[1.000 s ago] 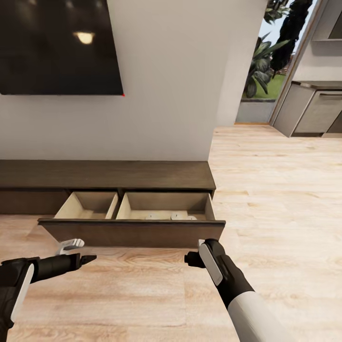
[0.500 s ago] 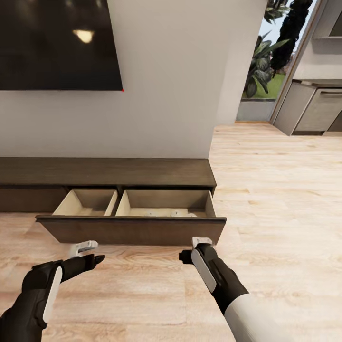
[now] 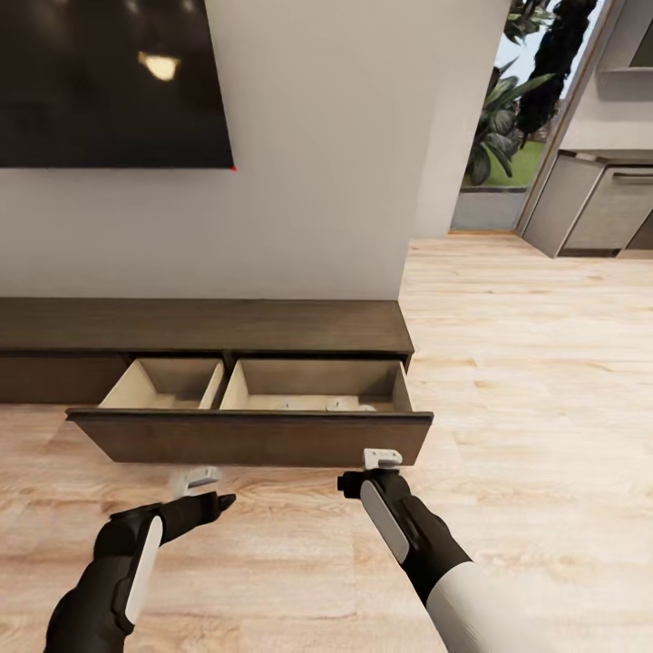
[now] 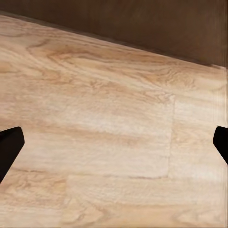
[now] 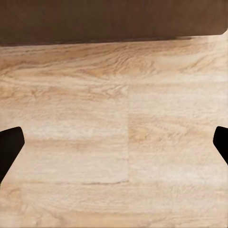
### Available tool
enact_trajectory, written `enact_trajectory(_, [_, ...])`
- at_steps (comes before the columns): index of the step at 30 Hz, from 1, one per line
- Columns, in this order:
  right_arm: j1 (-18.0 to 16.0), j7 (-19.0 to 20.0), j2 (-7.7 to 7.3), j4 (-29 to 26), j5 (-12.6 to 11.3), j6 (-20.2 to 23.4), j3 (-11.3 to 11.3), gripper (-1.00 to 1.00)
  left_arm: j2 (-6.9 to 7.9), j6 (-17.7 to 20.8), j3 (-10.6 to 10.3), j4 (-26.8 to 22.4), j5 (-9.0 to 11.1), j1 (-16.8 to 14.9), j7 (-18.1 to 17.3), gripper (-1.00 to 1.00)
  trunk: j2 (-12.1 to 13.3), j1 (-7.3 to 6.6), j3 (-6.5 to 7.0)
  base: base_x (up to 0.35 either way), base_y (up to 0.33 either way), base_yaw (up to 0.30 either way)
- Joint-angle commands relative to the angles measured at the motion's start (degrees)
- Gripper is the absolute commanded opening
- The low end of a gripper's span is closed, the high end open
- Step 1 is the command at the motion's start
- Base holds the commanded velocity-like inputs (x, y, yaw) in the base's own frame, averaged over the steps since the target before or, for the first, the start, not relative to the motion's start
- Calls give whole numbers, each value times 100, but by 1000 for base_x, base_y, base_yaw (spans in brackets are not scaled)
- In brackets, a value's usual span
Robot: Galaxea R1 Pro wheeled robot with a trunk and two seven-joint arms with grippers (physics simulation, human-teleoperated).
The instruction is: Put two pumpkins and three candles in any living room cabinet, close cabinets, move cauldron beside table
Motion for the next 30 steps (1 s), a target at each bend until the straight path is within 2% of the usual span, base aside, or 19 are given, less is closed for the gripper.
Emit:
enact_trajectory(1, [-4,-55,0,-5,-54,-24,9,100,-39,-2,-17,28,-10,-4,-27,100,-44,22,-23,0,0,0])
enact_trajectory(5, [-4,-76,0,-16,-53,-128,21,100,-169,-128,-134,57,-12,-4,-21,100,-204,110,-95,0,0,0])
enact_trajectory(10, [-4,-69,0,-22,-54,-141,19,100,-322,-153,-135,58,-27,-4,-15,100,-405,220,-185,0,0,0])
enact_trajectory(16, [-4,-64,0,-31,-54,-152,24,100,-322,-204,-135,63,-36,-4,-15,100,-645,351,-292,0,0,0])
enact_trajectory(24, [-4,-49,0,-17,-35,-203,33,100,-323,-740,-136,388,-68,-4,-6,100,-966,527,-436,0,0,0])
enact_trajectory(30, [-4,-48,0,113,-10,-738,28,100,-322,-1459,-136,781,-73,-4,264,100,-1207,659,-544,0,0,0])
